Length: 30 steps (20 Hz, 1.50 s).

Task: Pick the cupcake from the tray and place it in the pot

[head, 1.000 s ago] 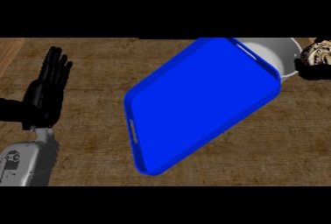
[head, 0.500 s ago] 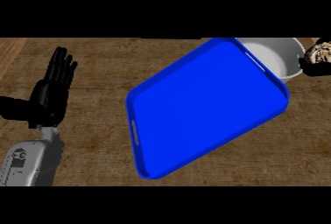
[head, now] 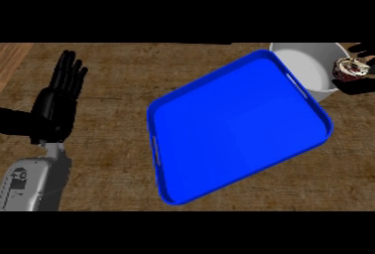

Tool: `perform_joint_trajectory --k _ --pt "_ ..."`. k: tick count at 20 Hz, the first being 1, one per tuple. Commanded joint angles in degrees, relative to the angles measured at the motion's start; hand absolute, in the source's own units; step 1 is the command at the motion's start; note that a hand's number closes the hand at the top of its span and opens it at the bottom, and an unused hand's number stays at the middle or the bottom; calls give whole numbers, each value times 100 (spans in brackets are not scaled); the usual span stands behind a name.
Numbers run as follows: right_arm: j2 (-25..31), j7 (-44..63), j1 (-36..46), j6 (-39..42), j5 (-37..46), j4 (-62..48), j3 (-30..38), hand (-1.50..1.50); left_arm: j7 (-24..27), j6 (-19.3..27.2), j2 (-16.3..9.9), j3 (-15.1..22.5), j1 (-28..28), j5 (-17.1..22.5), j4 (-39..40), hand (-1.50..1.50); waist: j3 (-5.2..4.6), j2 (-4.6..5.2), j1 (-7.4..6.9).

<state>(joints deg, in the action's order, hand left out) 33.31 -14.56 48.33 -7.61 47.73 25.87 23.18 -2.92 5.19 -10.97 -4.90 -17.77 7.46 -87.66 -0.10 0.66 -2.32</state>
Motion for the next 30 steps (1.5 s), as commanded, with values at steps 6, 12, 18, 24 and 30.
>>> perform_joint_trajectory --k 6,12,18,24,30 --pt "-89 -1601 167 0 -624 -704 489 -150 261 -143 -4 -52 321 45 -45 0 27 15 -13" --pt "-3 -1257 656 355 -1445 -1009 1256 -150 116 246 243 180 24 -292 28 0 28 24 24" --pt "390 -1399 465 734 -2183 -1124 1906 -150 10 18 80 -79 -72 17 125 0 26 14 79" --pt "1057 -1671 285 1167 -2601 -1300 2297 -150 141 74 145 -6 -68 -116 155 0 33 49 21" --pt "1705 -2035 -276 1851 -2872 -1421 2530 -150 312 -5 194 37 202 -116 29 0 39 51 31"
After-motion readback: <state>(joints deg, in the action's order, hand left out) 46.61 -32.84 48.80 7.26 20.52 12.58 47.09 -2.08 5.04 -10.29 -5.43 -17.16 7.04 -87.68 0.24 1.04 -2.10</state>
